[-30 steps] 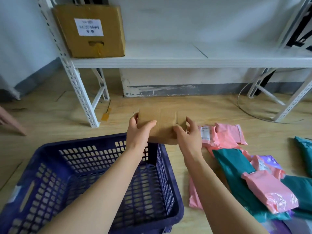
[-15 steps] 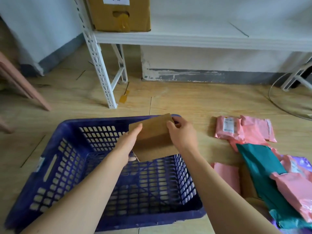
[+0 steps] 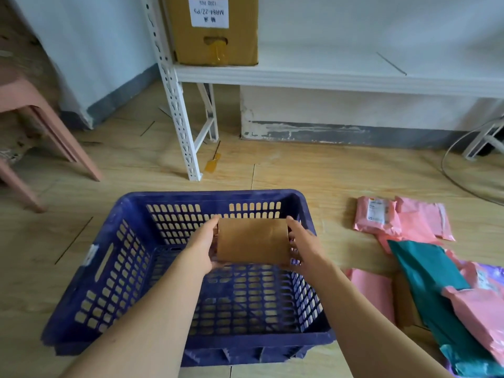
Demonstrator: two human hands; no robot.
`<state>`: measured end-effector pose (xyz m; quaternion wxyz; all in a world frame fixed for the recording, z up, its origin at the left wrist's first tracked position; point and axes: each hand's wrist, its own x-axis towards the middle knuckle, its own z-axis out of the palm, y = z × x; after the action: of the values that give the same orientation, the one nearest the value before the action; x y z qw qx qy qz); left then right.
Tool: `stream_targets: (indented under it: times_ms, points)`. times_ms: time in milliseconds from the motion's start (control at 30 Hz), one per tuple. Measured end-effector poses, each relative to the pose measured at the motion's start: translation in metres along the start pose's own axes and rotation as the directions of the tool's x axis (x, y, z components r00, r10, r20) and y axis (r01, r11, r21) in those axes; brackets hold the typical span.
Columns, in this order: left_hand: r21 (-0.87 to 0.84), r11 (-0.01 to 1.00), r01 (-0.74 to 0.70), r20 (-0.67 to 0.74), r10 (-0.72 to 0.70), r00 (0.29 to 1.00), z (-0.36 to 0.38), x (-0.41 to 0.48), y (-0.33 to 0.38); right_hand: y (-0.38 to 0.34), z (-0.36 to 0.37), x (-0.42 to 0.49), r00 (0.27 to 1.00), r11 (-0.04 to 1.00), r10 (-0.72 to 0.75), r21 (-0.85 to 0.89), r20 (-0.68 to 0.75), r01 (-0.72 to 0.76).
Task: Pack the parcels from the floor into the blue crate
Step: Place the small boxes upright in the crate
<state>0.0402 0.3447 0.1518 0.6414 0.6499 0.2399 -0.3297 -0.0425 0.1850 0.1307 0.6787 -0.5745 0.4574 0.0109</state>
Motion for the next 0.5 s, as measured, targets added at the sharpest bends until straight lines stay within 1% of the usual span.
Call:
stream_targets:
  times_ms: [67, 133, 200, 367, 433, 500]
  points:
    - [0.044, 0.998, -0.055, -0.020, 0.056, 0.998, 0.003, 0.001, 0.002, 0.004, 0.001, 0.006, 0.996, 0.992, 0.078, 0.104, -0.045, -0.073]
    - [0.092, 0.994, -0.054, -0.014, 0.056, 0.998, 0.005, 0.003, 0.002, 0.004, -0.001, 0.009, 0.990, 0.990, 0.095, 0.116, -0.102, -0.083]
    - [0.112, 0.993, -0.035, 0.003, 0.035, 0.999, 0.007, 0.002, 0.002, 0.004, -0.002, 0.011, 0.988, 0.990, 0.096, 0.112, -0.117, -0.083]
    - [0.167, 0.986, -0.015, 0.070, 0.003, 0.998, 0.007, 0.011, 0.002, 0.008, 0.001, 0.012, 0.993, 0.993, 0.061, 0.107, -0.099, -0.050]
    - [0.214, 0.977, -0.001, 0.088, -0.019, 0.996, 0.012, 0.014, 0.000, 0.007, -0.002, 0.012, 0.992, 0.998, 0.005, 0.065, -0.125, 0.003]
    - [0.309, 0.951, -0.013, 0.092, -0.016, 0.996, 0.016, 0.017, -0.003, 0.011, -0.004, 0.018, 0.988, 0.999, -0.045, -0.014, -0.146, 0.044]
